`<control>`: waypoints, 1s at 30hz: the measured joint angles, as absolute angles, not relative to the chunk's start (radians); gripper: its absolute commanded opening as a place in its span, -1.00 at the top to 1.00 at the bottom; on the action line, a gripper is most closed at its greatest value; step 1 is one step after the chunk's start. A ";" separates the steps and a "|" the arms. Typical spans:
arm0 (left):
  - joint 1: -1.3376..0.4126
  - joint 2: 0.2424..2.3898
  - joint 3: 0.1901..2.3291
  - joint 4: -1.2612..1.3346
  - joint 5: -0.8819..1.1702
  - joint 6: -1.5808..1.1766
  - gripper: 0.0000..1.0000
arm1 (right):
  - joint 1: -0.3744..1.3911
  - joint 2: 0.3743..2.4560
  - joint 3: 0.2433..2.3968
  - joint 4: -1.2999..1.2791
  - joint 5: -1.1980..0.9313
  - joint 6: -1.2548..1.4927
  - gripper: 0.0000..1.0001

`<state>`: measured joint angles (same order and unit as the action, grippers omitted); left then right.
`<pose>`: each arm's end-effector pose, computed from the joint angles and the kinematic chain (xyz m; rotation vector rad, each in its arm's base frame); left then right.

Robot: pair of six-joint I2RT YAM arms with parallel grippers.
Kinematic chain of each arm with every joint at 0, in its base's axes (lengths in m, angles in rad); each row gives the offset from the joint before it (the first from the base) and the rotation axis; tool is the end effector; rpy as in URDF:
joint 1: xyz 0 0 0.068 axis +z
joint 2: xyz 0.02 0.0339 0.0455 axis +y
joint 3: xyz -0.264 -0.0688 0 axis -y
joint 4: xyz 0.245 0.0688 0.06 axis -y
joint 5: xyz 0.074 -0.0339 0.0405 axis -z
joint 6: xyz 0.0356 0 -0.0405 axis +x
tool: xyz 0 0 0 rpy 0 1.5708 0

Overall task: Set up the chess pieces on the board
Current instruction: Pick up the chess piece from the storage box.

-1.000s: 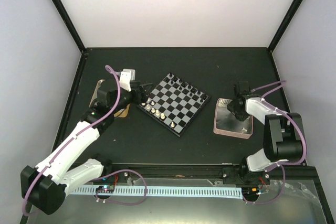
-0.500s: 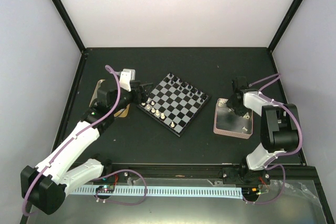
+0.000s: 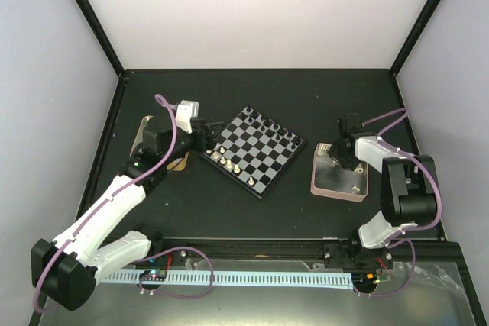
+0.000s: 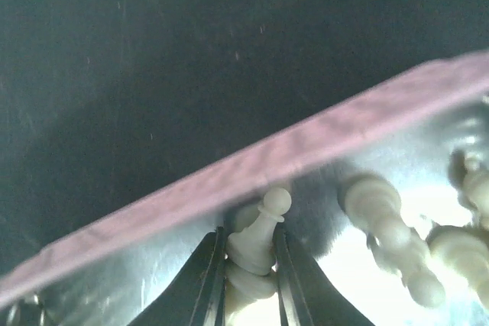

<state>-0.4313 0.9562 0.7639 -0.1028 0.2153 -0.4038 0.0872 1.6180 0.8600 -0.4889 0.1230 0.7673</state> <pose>0.2001 -0.1005 0.3096 0.1808 1.9242 -0.7694 0.2857 0.0206 0.1487 0.9592 2.6268 0.0326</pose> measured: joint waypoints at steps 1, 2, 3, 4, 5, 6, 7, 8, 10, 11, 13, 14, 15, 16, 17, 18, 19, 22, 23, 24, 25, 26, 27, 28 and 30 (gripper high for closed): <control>-0.431 0.961 0.764 -0.102 0.227 -0.404 -0.53 | 0.087 1.604 0.845 -0.483 0.109 0.767 0.67; -0.431 0.969 0.764 -0.102 0.240 -0.404 -0.52 | 0.087 1.584 0.827 -0.480 0.095 0.767 0.66; -0.431 0.980 0.764 -0.101 0.258 -0.404 -0.51 | 0.087 1.557 0.806 -0.478 0.076 0.768 0.66; -0.431 0.993 0.764 -0.099 0.276 -0.405 -0.49 | 0.087 1.530 0.789 -0.478 0.059 0.772 0.65; -0.432 1.006 0.764 -0.099 0.294 -0.405 -0.48 | 0.087 1.501 0.773 -0.477 0.036 0.778 0.65; -0.439 1.026 0.766 -0.099 0.318 -0.405 -0.47 | 0.087 1.466 0.754 -0.474 0.009 0.791 0.65; -0.446 1.045 0.767 -0.099 0.330 -0.405 -0.47 | 0.087 1.425 0.733 -0.468 -0.025 0.810 0.64; -0.460 1.069 0.771 -0.099 0.341 -0.405 -0.47 | 0.087 1.383 0.711 -0.457 -0.062 0.833 0.64; -0.517 1.116 0.773 -0.091 0.353 -0.404 -0.47 | 0.087 1.302 0.667 -0.437 -0.132 0.888 0.63; -0.547 1.132 0.773 -0.084 0.356 -0.404 -0.46 | 0.087 1.268 0.647 -0.428 -0.160 0.914 0.62; -0.632 1.172 0.773 -0.048 0.353 -0.404 -0.45 | 0.087 1.188 0.604 -0.413 -0.221 0.980 0.61; -0.661 1.188 0.773 -0.029 0.353 -0.404 -0.43 | 0.087 1.156 0.587 -0.405 -0.245 1.008 0.61; -0.699 1.209 0.775 -0.002 0.352 -0.405 -0.39 | 0.087 1.124 0.570 -0.397 -0.270 1.038 0.61; -0.736 1.239 0.778 0.033 0.350 -0.408 -0.36 | 0.087 1.090 0.553 -0.389 -0.296 1.070 0.61; -0.763 1.269 0.783 0.061 0.350 -0.414 -0.35 | 0.087 1.066 0.542 -0.385 -0.316 1.096 0.61; -0.795 1.308 0.792 0.092 0.345 -0.419 -0.33 | 0.087 1.040 0.529 -0.381 -0.336 1.126 0.61; -0.826 1.355 0.805 0.123 0.339 -0.425 -0.33 | 0.087 1.012 0.517 -0.379 -0.355 1.158 0.61; -0.902 1.476 0.843 0.196 0.313 -0.440 -0.29 | 0.087 0.904 0.464 -0.366 -0.413 1.269 0.61; -0.924 1.505 0.853 0.214 0.305 -0.443 -0.28 | 0.087 0.870 0.450 -0.364 -0.428 1.306 0.61; -0.950 1.538 0.868 0.232 0.293 -0.443 -0.27 | 0.087 0.836 0.434 -0.361 -0.441 1.342 0.61; -0.973 1.566 0.883 0.246 0.278 -0.440 -0.25 | 0.087 0.799 0.418 -0.359 -0.455 1.381 0.61; -0.991 1.588 0.898 0.260 0.265 -0.434 -0.23 | 0.087 0.770 0.409 -0.359 -0.466 1.410 0.61; -1.007 1.608 0.915 0.271 0.253 -0.425 -0.18 | 0.087 0.747 0.403 -0.359 -0.474 1.434 0.61; -1.021 1.628 0.932 0.286 0.239 -0.414 -0.13 | 0.087 0.721 0.400 -0.361 -0.484 1.461 0.61; -1.044 1.663 0.967 0.316 0.216 -0.389 -0.05 | 0.087 0.686 0.400 -0.363 -0.501 1.501 0.61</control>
